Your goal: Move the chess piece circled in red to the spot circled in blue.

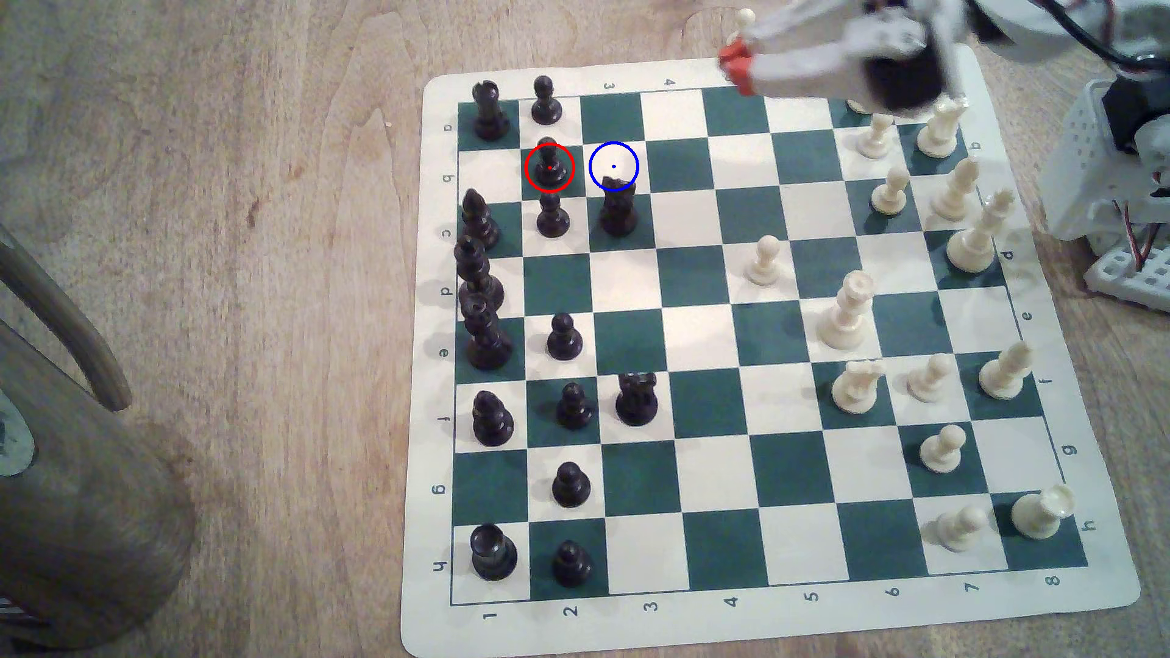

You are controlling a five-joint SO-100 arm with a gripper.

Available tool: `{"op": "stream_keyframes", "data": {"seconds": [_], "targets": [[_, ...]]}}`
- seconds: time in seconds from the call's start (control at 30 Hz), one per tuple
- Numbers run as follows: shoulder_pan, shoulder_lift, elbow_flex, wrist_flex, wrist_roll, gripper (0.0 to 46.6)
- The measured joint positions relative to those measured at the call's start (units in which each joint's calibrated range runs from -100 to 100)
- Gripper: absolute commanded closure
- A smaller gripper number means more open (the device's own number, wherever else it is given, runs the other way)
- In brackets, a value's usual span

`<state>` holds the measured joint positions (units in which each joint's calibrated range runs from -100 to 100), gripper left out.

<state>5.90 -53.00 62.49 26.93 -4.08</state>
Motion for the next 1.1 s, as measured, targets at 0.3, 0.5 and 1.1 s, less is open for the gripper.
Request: {"op": "stream_keyframes", "data": {"seconds": [0.3,0.5,1.1], "targets": [[1.33,29.16,-21.78,0.88,-4.88,45.3],[3.39,42.56,-32.35,1.27,-7.91,38.3],[6.12,59.32,-44.10,0.08,-9.13,36.6]]}}
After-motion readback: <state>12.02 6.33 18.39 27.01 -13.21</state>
